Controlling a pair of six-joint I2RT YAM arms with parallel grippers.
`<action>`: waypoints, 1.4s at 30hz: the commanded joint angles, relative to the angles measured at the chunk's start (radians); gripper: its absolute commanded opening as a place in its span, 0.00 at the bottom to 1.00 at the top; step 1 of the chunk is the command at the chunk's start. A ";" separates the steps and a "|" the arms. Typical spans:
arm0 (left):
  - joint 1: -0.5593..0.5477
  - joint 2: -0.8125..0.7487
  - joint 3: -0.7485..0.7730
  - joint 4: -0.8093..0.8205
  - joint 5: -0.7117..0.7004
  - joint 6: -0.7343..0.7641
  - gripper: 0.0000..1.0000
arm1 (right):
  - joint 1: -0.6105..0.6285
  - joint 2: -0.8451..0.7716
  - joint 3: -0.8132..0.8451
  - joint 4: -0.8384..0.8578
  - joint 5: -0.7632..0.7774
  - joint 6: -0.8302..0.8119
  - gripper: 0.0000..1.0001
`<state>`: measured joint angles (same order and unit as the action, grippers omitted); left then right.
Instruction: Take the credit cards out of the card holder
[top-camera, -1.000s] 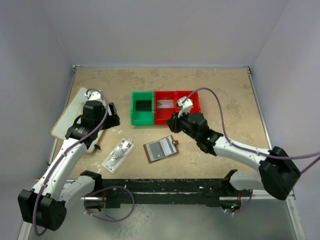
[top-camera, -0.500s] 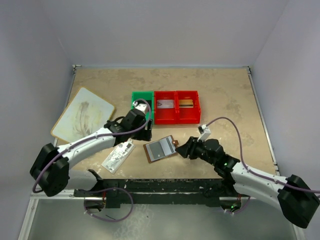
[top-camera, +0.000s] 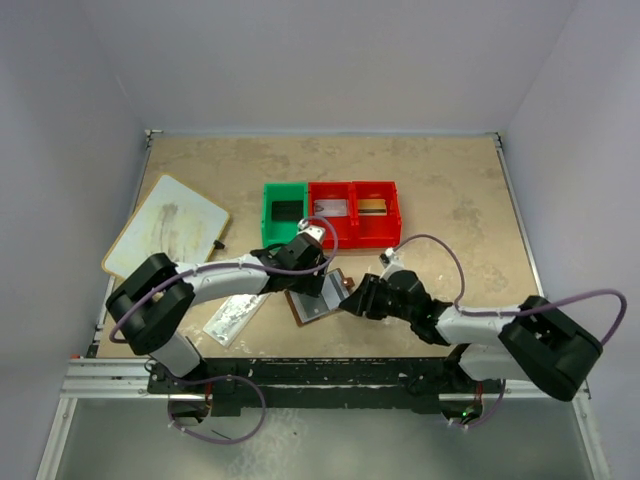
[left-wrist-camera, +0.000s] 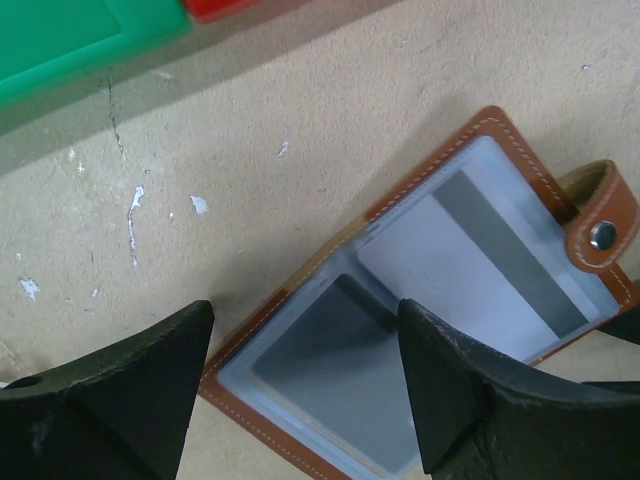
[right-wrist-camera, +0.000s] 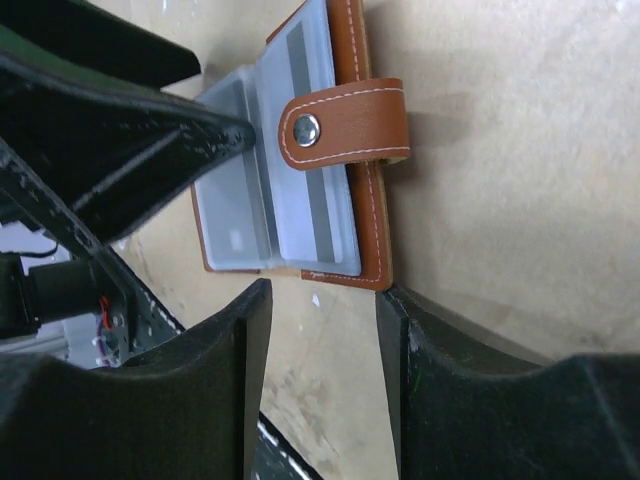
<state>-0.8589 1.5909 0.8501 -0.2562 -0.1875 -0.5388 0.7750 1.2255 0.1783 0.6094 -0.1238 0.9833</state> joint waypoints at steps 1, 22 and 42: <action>-0.022 -0.018 -0.006 0.078 0.001 -0.018 0.71 | -0.018 0.081 0.053 0.114 -0.014 0.043 0.48; -0.415 -0.010 -0.163 0.433 -0.083 -0.447 0.65 | -0.151 0.435 0.442 -0.114 -0.338 -0.390 0.45; -0.473 -0.247 -0.114 0.111 -0.406 -0.397 0.55 | -0.175 0.060 0.352 -0.288 -0.118 -0.331 0.44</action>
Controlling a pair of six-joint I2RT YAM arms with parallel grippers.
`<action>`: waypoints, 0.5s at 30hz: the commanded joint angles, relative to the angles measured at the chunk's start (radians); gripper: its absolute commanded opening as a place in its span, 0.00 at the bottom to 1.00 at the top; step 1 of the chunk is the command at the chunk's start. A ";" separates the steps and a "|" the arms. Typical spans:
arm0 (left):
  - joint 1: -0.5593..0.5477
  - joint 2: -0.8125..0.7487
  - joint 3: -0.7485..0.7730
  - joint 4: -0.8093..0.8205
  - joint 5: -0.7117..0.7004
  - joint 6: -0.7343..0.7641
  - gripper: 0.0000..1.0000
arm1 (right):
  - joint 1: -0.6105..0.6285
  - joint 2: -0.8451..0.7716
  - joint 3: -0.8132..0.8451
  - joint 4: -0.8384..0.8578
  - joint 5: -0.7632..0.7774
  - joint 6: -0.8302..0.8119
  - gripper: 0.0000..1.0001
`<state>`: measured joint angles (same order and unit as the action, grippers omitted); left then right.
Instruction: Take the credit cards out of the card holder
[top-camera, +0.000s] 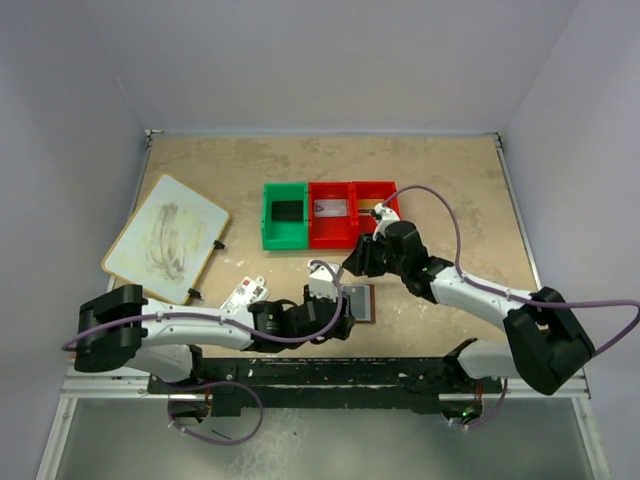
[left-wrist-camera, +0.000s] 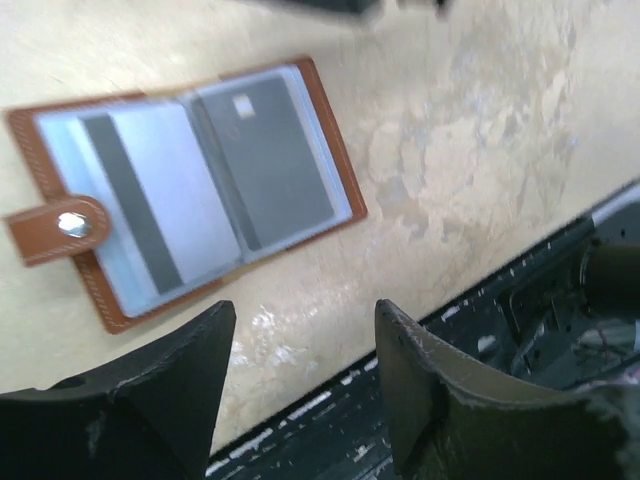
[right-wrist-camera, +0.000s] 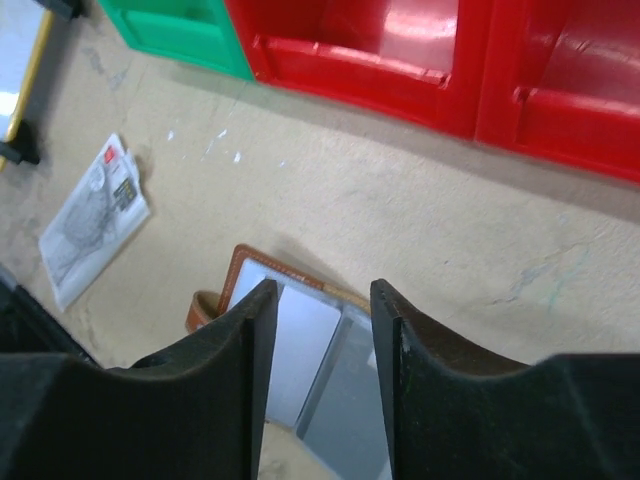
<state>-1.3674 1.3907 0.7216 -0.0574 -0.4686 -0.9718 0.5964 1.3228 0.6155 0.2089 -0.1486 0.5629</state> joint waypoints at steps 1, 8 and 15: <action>0.060 -0.041 0.023 -0.098 -0.111 0.045 0.54 | 0.005 -0.041 -0.118 0.163 -0.127 0.128 0.43; 0.154 0.017 0.056 -0.046 -0.033 0.104 0.39 | 0.023 -0.063 -0.239 0.321 -0.181 0.240 0.35; 0.162 0.096 0.098 -0.094 -0.035 0.121 0.28 | 0.031 -0.043 -0.260 0.346 -0.228 0.234 0.31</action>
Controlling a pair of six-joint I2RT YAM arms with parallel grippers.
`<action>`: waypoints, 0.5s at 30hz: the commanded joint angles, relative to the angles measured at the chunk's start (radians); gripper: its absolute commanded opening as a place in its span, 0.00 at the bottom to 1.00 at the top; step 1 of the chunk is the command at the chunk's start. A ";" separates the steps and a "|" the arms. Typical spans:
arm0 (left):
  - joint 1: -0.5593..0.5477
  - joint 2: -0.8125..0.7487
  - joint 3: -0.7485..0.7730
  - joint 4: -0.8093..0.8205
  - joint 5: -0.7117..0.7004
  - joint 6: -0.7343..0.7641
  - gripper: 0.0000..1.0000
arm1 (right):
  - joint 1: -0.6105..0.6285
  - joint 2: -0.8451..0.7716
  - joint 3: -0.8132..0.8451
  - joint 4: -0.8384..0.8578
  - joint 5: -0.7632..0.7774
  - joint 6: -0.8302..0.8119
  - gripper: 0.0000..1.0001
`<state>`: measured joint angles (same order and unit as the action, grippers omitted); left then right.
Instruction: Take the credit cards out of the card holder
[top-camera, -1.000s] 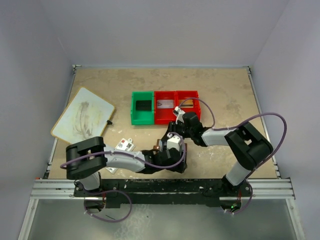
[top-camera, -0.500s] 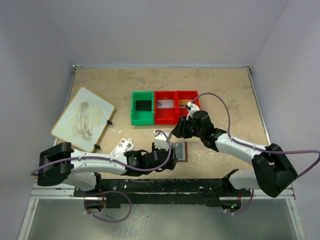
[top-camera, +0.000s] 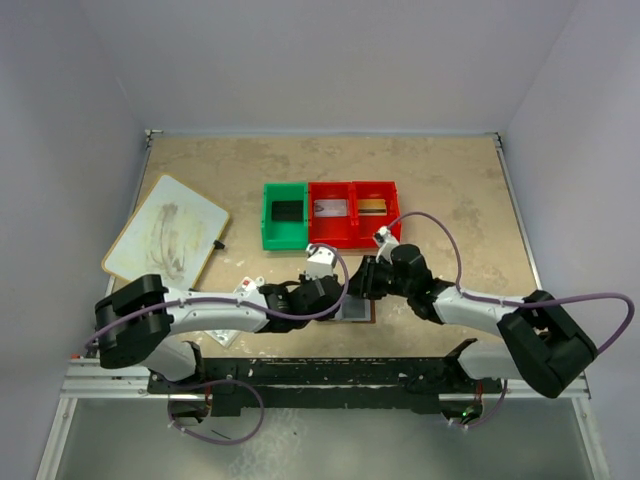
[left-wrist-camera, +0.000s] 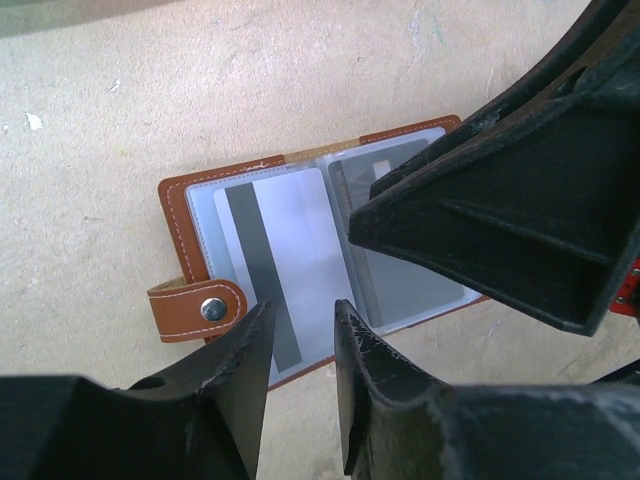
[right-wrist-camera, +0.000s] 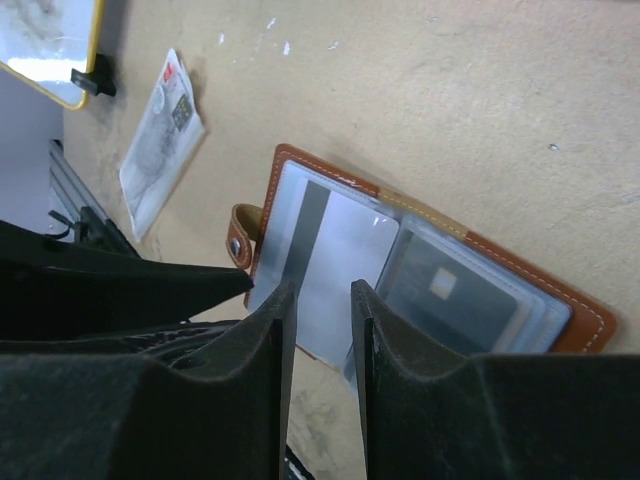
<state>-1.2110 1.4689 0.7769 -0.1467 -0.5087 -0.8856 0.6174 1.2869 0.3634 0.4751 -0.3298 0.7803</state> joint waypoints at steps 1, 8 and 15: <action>0.005 0.024 0.040 -0.004 0.008 0.035 0.27 | 0.012 0.000 -0.011 0.085 -0.051 0.017 0.31; 0.005 0.082 0.038 -0.074 -0.046 -0.011 0.21 | 0.017 0.081 -0.013 0.121 -0.094 0.016 0.30; 0.005 0.142 0.028 -0.114 -0.056 -0.032 0.15 | 0.020 0.119 -0.018 0.070 -0.037 0.013 0.31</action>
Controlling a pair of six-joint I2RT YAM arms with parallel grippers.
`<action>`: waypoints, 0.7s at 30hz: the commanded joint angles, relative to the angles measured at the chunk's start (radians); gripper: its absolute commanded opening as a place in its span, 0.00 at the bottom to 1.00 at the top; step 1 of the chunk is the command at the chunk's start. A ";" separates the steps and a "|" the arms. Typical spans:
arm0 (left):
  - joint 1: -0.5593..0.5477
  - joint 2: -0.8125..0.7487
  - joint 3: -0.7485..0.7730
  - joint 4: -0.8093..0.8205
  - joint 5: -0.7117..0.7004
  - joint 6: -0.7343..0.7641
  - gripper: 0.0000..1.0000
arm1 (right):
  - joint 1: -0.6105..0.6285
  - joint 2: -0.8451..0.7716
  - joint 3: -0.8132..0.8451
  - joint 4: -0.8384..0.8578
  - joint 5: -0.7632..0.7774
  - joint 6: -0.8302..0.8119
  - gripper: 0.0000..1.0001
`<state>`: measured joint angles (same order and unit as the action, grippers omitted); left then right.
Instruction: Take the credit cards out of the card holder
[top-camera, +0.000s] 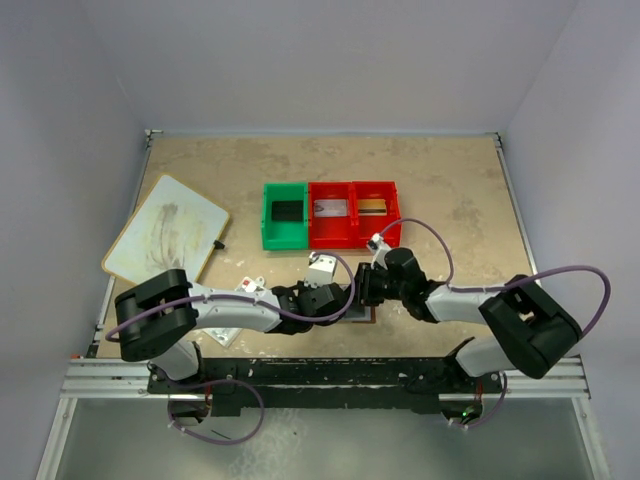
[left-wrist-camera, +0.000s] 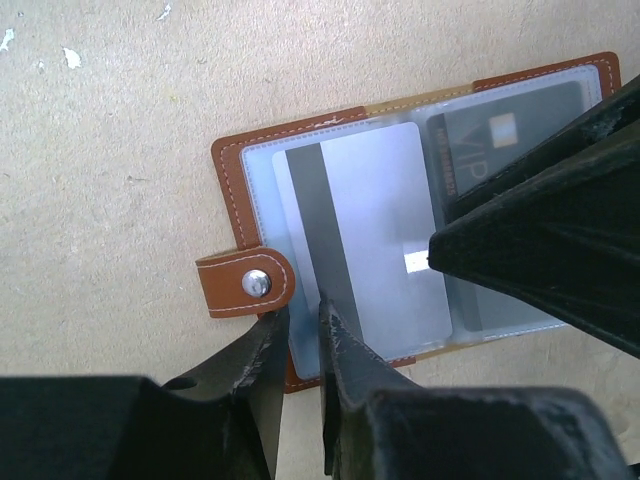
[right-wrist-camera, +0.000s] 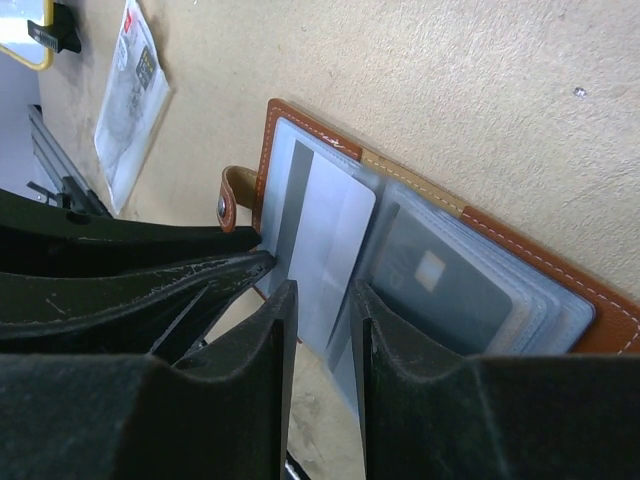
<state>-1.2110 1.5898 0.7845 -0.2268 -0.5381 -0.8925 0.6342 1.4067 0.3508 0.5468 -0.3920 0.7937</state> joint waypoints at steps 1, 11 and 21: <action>0.005 0.023 0.016 -0.032 -0.025 -0.030 0.14 | 0.002 0.002 -0.004 -0.016 0.037 -0.003 0.32; 0.005 0.044 -0.009 -0.020 -0.001 -0.048 0.10 | 0.006 0.021 -0.024 -0.013 0.040 0.012 0.34; 0.004 0.019 -0.047 0.029 0.027 -0.077 0.08 | 0.055 0.013 0.028 -0.153 0.197 0.032 0.34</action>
<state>-1.2110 1.5929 0.7738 -0.2066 -0.5549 -0.9371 0.6773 1.4147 0.3683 0.5045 -0.3073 0.8127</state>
